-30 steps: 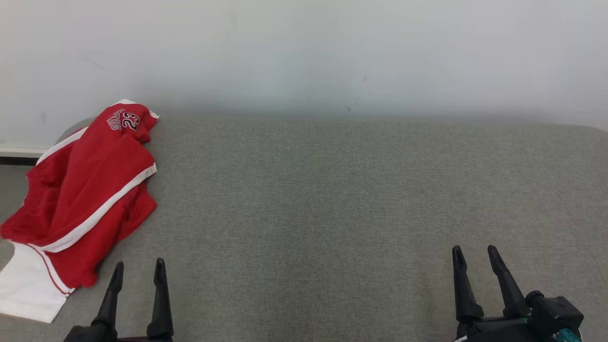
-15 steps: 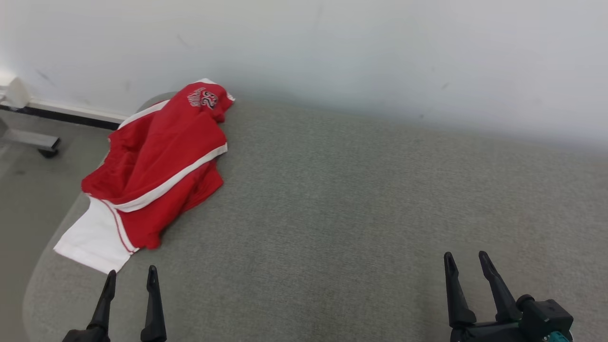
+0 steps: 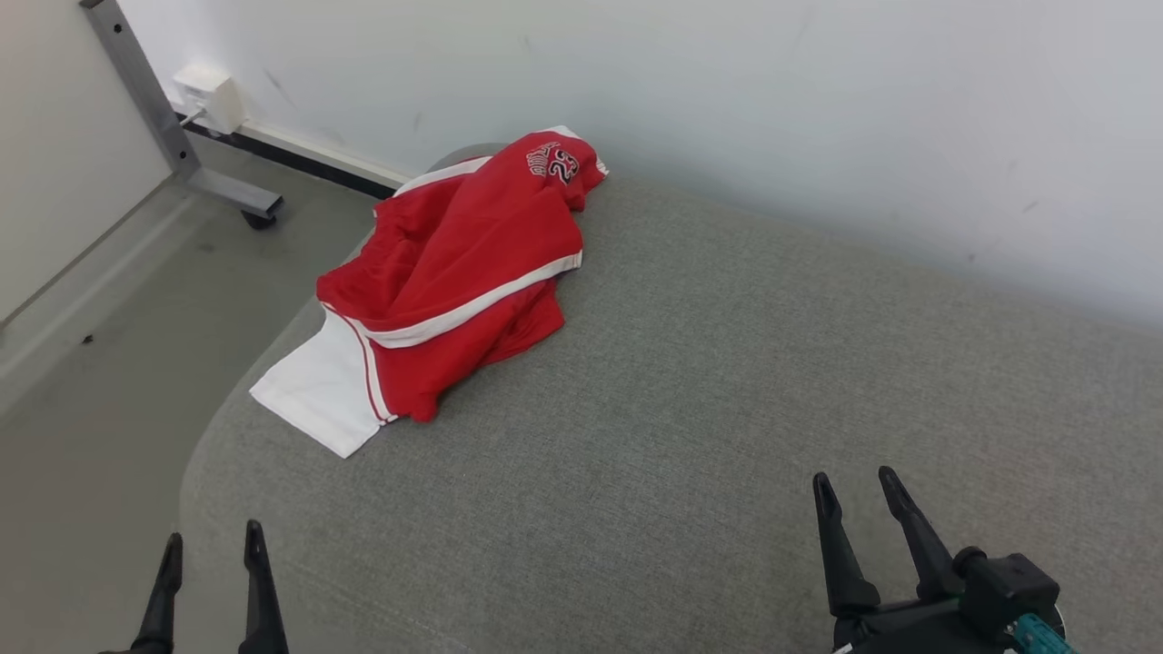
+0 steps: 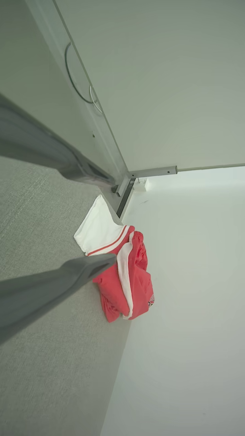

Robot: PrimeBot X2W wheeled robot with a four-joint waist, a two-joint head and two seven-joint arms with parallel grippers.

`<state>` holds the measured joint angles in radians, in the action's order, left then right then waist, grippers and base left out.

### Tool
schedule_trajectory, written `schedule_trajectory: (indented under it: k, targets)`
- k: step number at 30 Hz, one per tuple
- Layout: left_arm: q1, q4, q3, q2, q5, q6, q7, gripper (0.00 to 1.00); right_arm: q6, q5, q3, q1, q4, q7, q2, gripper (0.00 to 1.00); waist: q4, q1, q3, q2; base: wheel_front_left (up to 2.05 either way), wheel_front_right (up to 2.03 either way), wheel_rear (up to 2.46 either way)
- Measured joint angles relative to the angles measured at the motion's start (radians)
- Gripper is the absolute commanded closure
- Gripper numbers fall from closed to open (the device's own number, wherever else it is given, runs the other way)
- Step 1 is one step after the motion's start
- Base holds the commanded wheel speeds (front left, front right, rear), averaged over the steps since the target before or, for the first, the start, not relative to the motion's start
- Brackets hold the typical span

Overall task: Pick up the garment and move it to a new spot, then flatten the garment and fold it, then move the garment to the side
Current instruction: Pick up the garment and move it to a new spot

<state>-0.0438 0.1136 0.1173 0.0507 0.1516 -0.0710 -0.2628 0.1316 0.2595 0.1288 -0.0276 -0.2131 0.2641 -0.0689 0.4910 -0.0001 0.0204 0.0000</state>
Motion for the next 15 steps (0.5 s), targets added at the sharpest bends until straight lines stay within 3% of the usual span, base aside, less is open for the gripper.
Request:
schedule_trajectory:
  k: [15]
  targets:
    - [-0.023,-0.020,0.006,0.000,0.044,0.033,0.000,0.00,0.000,0.022,0.030,-0.053,-0.028,0.000,-0.041,0.00,0.033,0.0000,0.053,0.0001,0.00,0.00,0.00]
